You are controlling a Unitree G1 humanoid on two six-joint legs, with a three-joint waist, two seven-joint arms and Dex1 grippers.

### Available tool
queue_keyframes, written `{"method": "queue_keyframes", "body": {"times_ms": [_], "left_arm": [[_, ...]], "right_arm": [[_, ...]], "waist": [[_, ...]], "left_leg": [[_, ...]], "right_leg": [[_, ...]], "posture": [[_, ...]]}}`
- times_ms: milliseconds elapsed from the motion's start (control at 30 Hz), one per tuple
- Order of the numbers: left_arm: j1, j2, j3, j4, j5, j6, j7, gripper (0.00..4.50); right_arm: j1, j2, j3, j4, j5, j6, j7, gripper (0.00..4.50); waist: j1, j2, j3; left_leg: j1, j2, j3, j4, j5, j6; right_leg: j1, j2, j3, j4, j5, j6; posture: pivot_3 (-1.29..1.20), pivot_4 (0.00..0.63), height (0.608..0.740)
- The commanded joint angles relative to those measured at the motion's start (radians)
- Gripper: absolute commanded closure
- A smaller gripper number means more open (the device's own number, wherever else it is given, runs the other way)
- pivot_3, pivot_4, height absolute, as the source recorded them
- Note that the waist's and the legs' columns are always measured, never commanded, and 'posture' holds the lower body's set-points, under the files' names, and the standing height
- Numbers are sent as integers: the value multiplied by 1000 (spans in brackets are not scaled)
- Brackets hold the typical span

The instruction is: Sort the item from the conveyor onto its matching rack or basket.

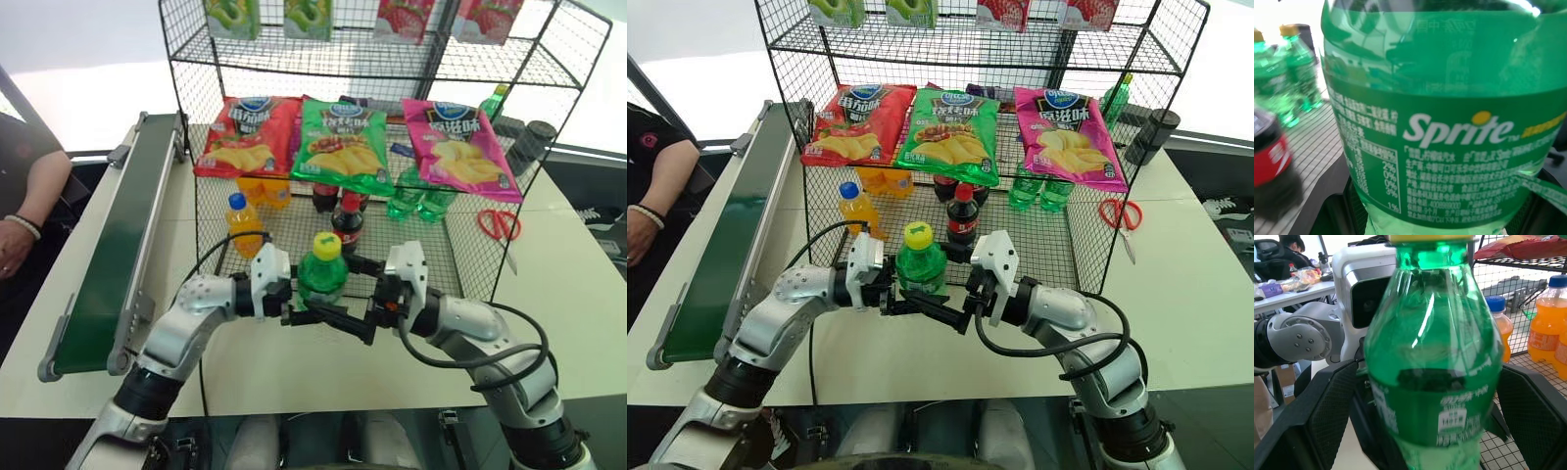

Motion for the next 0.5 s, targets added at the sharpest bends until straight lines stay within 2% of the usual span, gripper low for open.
{"method": "queue_keyframes", "body": {"times_ms": [33,133,300,367,433,500], "left_arm": [[-47,-28,-15,3,12,-57,-41,1730],[-62,-40,-12,22,20,-67,-49,1730],[-67,-46,-3,32,25,-68,-57,1730],[-66,-46,0,32,19,-57,-61,1730],[-63,-42,1,30,13,-38,-62,665],[-55,-39,6,35,32,-48,-44,24]], "right_arm": [[16,6,-9,-57,36,11,-13,0],[22,6,-13,-62,41,12,-16,0],[28,6,-20,-63,45,9,-17,1432],[26,9,-19,-60,41,4,-16,1432],[21,12,-16,-55,36,0,-16,1432],[17,14,-17,-50,32,-4,-15,1432]], "waist": [[1,0,0],[1,0,0],[1,0,0],[1,0,0],[1,0,0],[1,0,0]], "left_leg": [[0,0,0,0,0,0],[0,0,0,0,0,0],[0,0,0,0,0,0],[0,0,0,0,0,0],[0,0,0,0,0,0],[0,0,0,0,0,0]], "right_leg": [[0,0,0,0,0,0],[0,0,0,0,0,0],[0,0,0,0,0,0],[0,0,0,0,0,0],[0,0,0,0,0,0],[0,0,0,0,0,0]], "posture": [[0,150,732],[0,150,732],[0,150,732],[0,150,732],[0,150,732],[0,150,732]]}}
